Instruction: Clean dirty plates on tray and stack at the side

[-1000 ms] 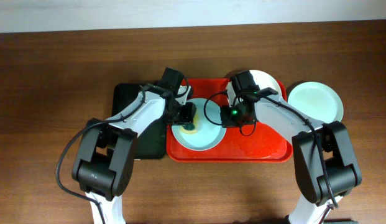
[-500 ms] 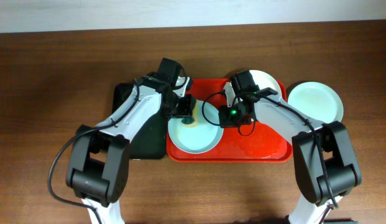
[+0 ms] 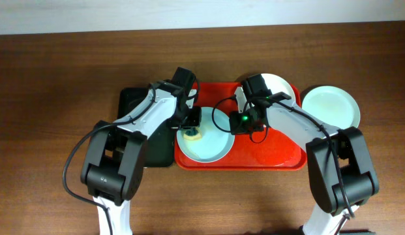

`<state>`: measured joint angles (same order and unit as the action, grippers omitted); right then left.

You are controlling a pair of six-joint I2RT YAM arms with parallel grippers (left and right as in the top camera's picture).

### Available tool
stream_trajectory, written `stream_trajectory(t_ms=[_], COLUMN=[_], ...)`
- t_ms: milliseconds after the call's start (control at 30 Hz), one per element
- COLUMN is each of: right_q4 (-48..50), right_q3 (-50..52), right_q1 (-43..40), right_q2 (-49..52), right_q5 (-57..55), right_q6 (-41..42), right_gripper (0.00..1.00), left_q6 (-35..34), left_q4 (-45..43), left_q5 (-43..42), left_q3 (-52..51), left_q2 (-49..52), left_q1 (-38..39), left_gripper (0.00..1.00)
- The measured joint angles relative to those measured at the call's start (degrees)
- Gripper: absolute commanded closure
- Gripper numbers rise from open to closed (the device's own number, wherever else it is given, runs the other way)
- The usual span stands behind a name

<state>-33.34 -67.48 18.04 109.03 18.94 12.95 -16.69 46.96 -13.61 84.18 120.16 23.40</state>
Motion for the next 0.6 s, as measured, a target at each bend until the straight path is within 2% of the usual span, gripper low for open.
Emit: stream_trajectory(t_ms=[100,267,367,500,600], right_q4=[-0.4,-0.4,-0.3,-0.1,0.0], right_q3=[0.1,0.1,0.1,0.1,0.1], right_q1=[0.0,0.0,0.0,0.0,0.0], right_q2=[0.0,0.0,0.0,0.0,0.0], right_q5=[-0.6,-0.8,-0.5,0.0,0.1], right_q6=[-0.1,-0.1,-0.1,-0.1,-0.2], right_gripper=[0.96,0.96,0.96,0.96,0.96], left_q6=[2.8,7.6,8.7,9.2,9.2], left_q4=[0.6,1.5,2.6,3.3,4.5], left_q5=[-4.3,-18.2,-23.6,-24.7,-21.5], left_q3=[0.2,0.2,0.2,0.5,0.6], left_q2=[0.4,2.2,2.6,1.2,-2.5], left_q1=[-0.7,-1.2,-1.6,-2.9,-3.5], left_gripper=[1.00,1.00,1.00,1.00,1.00])
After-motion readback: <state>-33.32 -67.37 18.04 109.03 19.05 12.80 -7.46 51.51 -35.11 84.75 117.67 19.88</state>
